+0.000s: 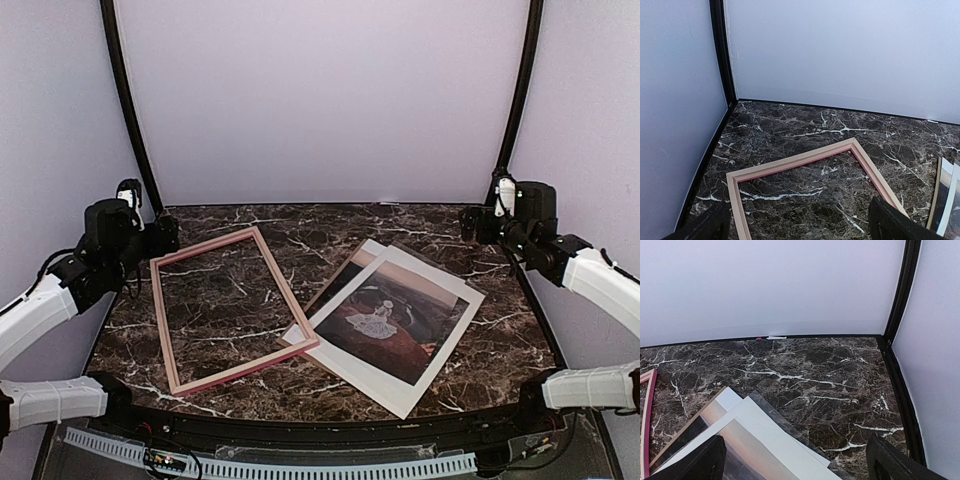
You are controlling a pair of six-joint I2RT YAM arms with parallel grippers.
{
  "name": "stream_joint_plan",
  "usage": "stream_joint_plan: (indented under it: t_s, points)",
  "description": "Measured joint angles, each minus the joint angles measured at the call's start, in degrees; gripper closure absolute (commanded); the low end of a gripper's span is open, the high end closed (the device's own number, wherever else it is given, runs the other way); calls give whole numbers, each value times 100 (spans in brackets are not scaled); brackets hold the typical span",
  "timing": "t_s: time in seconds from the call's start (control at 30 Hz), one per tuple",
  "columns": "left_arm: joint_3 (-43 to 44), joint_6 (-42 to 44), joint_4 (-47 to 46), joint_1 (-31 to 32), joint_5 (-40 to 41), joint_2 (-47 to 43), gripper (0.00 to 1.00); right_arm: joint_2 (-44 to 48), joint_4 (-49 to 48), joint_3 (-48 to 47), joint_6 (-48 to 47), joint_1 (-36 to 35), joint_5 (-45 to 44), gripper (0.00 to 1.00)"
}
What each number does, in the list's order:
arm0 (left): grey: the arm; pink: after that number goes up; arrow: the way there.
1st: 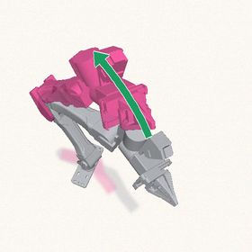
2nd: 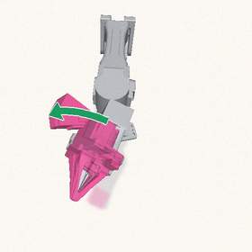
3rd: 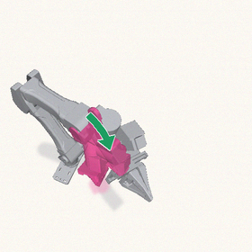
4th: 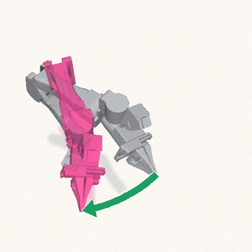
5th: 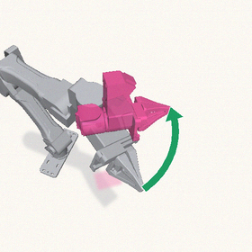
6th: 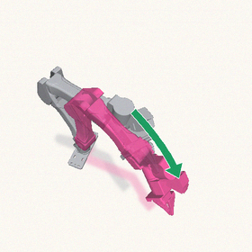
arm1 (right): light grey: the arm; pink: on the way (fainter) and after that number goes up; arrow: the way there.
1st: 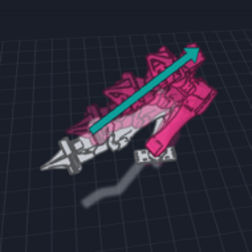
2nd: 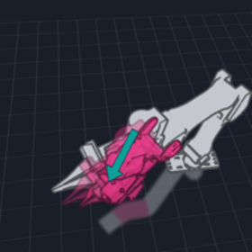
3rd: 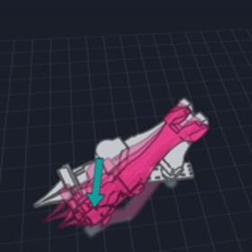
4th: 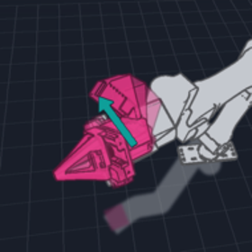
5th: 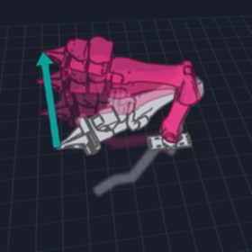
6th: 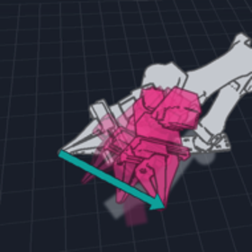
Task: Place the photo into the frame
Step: Adjust the frame body at the center of the board.
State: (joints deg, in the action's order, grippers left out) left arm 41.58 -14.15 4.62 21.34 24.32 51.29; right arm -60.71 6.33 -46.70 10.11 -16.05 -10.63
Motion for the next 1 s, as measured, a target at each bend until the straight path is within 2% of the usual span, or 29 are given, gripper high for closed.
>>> stream_joint_plan:
  t_s: [0.53,0.7,0.8,1.0]
  points:
    - [125,-339,612,15,216,101,1,33,-72,13,-11,0,37,1]
    - [326,-501,1045,9,225,483,1,26,-72,13,35,0,66,1]
    - [468,-627,1340,-175,52,916,1,-28,-76,13,90,0,127,1]
    - [531,-855,1818,-957,-560,1799,2,-337,-70,13,210,0,341,1]
